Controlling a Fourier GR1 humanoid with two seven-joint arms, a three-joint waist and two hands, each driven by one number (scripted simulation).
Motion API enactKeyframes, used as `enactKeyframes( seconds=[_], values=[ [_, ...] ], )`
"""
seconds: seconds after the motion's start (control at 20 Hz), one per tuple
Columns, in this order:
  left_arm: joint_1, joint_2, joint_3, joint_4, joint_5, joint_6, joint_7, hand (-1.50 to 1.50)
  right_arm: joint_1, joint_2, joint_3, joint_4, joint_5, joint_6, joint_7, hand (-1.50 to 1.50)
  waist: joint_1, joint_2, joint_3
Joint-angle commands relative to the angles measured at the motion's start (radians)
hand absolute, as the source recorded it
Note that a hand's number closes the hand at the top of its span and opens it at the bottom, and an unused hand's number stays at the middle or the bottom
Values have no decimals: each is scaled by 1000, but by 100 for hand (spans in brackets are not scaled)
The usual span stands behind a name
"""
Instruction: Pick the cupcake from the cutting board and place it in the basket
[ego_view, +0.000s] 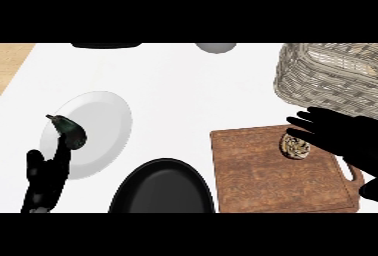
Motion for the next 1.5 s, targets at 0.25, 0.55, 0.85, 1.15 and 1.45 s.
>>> enactKeyframes(
  seconds=[0.25, 0.55, 0.85, 1.15, 1.45],
  values=[
    [-21, -89, -59, 81, -1, -23, 53, 0, -32, 150, 90, 122, 142, -69, -6, -150, -3, 13, -18],
    [-7, -67, -28, 75, 10, -62, 49, 0, -14, 190, 94, 141, 188, -92, -20, -150, -9, 10, -18],
    [51, -80, -33, 69, -23, -57, 4, 0, -43, 230, 128, 182, 263, -73, 2, -150, -4, 9, -19],
    [55, -120, -56, 75, -52, -43, -12, 0, -91, 222, 111, 254, 302, -39, -22, -150, -6, 9, -19],
    [15, -82, -12, 62, -32, -67, 68, 0, -31, 302, 149, 329, 374, -154, -48, -150, -11, 9, -17]
  ],
)
